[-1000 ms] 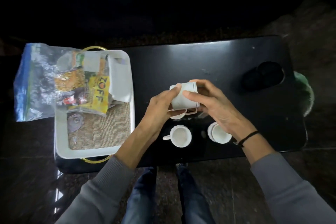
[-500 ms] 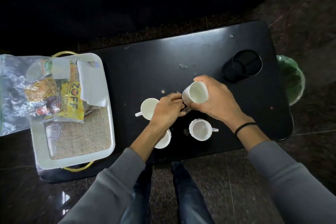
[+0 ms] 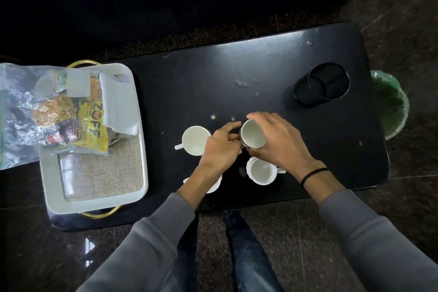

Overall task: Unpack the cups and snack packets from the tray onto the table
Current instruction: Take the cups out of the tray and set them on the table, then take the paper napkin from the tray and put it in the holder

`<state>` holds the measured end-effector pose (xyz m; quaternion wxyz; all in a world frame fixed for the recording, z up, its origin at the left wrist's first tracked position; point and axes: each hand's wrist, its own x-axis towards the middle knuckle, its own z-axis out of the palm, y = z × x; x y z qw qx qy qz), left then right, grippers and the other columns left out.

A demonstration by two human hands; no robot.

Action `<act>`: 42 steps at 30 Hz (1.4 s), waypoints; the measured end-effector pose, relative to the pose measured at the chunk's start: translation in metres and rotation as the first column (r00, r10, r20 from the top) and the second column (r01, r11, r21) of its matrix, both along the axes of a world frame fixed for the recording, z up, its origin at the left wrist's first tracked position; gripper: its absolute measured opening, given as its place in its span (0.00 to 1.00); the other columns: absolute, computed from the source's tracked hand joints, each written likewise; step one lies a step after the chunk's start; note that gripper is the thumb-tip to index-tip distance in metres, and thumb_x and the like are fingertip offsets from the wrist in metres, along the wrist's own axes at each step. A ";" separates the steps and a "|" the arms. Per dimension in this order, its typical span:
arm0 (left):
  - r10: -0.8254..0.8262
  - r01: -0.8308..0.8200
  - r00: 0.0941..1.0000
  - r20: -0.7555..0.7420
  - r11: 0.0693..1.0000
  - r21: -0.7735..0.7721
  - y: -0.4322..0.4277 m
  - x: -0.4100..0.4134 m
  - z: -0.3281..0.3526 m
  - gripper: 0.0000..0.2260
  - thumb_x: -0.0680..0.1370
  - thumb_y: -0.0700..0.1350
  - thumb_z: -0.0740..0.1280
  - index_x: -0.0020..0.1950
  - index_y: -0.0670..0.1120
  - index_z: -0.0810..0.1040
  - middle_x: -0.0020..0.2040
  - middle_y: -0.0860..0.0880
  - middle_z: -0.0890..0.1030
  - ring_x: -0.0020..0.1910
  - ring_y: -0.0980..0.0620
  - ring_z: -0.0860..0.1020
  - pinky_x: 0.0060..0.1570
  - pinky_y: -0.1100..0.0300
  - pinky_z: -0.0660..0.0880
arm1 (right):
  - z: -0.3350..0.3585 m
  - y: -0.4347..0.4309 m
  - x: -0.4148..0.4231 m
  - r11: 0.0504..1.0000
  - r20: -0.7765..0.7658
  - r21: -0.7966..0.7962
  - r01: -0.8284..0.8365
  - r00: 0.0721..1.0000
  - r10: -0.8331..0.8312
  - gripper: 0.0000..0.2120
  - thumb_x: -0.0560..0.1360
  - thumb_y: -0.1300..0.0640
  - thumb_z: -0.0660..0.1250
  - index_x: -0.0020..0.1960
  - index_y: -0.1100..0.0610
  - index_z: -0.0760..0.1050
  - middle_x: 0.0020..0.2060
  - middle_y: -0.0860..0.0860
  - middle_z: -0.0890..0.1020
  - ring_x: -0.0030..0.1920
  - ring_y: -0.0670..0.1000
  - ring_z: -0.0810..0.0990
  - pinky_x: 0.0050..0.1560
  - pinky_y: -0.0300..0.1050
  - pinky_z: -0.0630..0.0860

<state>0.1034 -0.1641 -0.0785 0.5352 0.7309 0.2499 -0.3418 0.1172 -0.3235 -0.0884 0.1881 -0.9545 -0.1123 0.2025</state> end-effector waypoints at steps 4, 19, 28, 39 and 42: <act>-0.012 0.012 1.000 0.013 1.000 0.002 0.000 -0.001 0.002 0.23 0.79 0.34 0.65 0.72 0.51 0.76 0.54 0.51 0.88 0.55 0.53 0.85 0.62 0.51 0.81 | 0.000 0.002 -0.002 0.999 0.009 -0.041 -0.021 1.000 0.021 0.36 0.65 0.48 0.79 0.71 0.52 0.71 0.63 0.49 0.80 0.58 0.55 0.78 0.49 0.51 0.78; -0.018 0.005 0.979 0.201 0.998 0.063 0.025 0.000 0.041 0.23 0.80 0.34 0.60 0.73 0.49 0.75 0.62 0.47 0.82 0.62 0.53 0.80 0.44 0.79 0.73 | 0.047 0.040 0.018 0.985 0.037 -0.074 -0.154 0.987 0.157 0.33 0.70 0.46 0.77 0.71 0.56 0.72 0.67 0.51 0.78 0.70 0.56 0.68 0.64 0.49 0.66; 0.115 -0.168 0.928 0.354 0.978 0.122 0.105 -0.007 0.051 0.18 0.81 0.37 0.63 0.69 0.49 0.80 0.60 0.51 0.85 0.58 0.57 0.82 0.52 0.79 0.71 | 0.066 0.133 0.028 0.982 0.023 0.116 -0.147 0.989 0.145 0.24 0.75 0.54 0.73 0.69 0.53 0.73 0.63 0.53 0.77 0.66 0.56 0.73 0.61 0.54 0.76; 0.054 -0.283 0.925 0.375 0.758 0.588 0.252 0.007 0.020 0.17 0.79 0.45 0.69 0.67 0.45 0.75 0.61 0.47 0.80 0.60 0.46 0.78 0.54 0.50 0.77 | 0.032 0.274 0.049 0.948 -0.035 0.170 -0.269 0.960 0.278 0.23 0.78 0.50 0.71 0.70 0.55 0.69 0.66 0.50 0.76 0.67 0.52 0.73 0.58 0.51 0.78; -0.048 -0.179 0.944 0.326 0.755 0.630 0.263 0.018 0.010 0.23 0.77 0.51 0.71 0.69 0.45 0.72 0.62 0.46 0.77 0.62 0.45 0.76 0.51 0.54 0.72 | 0.027 0.293 0.058 0.955 -0.098 0.165 -0.248 0.959 0.266 0.21 0.79 0.59 0.67 0.70 0.56 0.67 0.67 0.52 0.76 0.64 0.54 0.75 0.57 0.56 0.80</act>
